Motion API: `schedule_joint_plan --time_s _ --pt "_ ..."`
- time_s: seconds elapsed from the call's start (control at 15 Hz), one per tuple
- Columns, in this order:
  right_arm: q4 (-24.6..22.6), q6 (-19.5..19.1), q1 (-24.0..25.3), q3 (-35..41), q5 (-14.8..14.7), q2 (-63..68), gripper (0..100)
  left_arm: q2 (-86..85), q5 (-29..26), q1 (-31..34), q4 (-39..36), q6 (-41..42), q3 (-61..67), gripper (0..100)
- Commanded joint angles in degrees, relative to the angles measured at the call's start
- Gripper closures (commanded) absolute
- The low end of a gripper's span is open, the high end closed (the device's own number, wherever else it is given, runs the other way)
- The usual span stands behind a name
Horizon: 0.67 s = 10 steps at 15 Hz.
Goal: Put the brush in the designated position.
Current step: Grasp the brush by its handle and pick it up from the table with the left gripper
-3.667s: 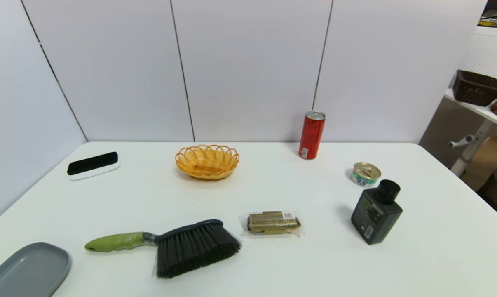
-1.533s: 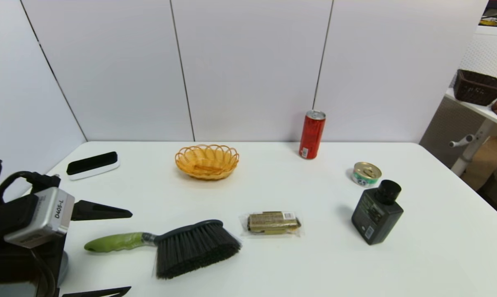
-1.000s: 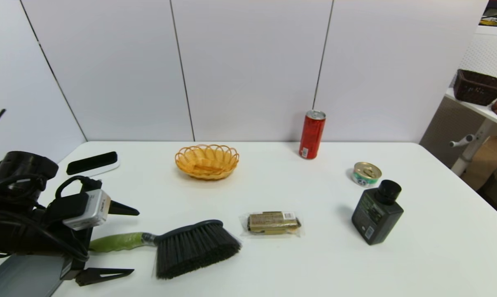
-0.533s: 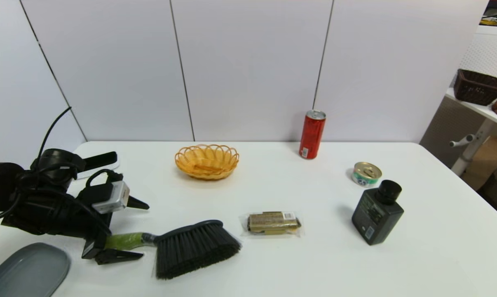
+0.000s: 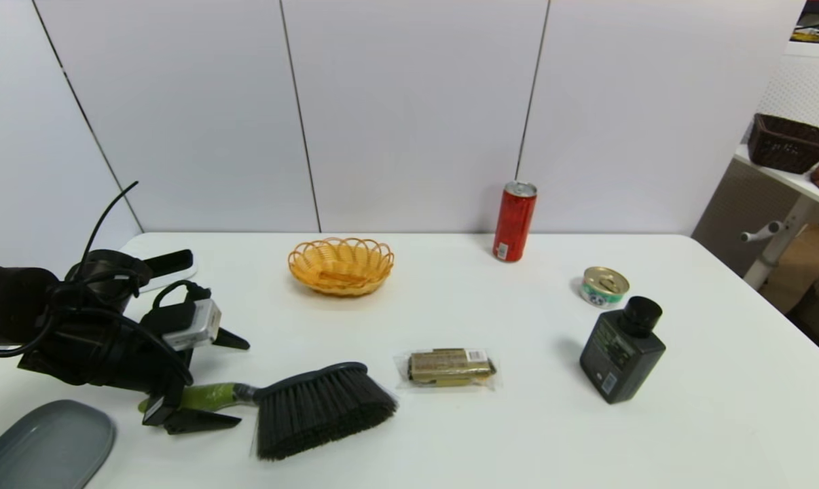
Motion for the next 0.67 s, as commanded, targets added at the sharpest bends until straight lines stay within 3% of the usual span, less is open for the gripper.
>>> schedule_joint_plan --time_s 0.07,0.27,0.67 --pt "0.0 -0.1 0.0 0.1 0.0 0.1 0 0.5 -0.2 0.0 1.7 0.5 0.1 100" --pt "0.0 -0.1 0.0 0.1 0.0 0.1 0 0.4 0.0 0.0 6.0 1.0 0.0 100" --pt "0.0 -0.1 0.0 0.1 0.0 0.1 0 -2.2 -0.5 -0.1 6.2 -0.5 -1.0 100"
